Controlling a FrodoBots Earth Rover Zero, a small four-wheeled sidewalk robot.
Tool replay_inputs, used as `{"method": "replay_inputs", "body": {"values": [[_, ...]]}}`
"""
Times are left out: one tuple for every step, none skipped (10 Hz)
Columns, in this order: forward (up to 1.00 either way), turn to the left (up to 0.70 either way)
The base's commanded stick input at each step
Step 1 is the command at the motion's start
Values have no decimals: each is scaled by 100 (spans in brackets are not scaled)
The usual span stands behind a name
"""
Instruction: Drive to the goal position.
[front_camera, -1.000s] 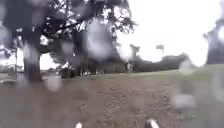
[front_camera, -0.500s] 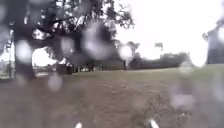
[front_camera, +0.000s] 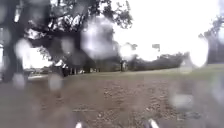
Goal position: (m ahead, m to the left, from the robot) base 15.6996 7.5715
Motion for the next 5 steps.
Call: {"method": "replay_inputs", "body": {"values": [[100,1],[100,1],[100,1],[100,1],[100,1]]}}
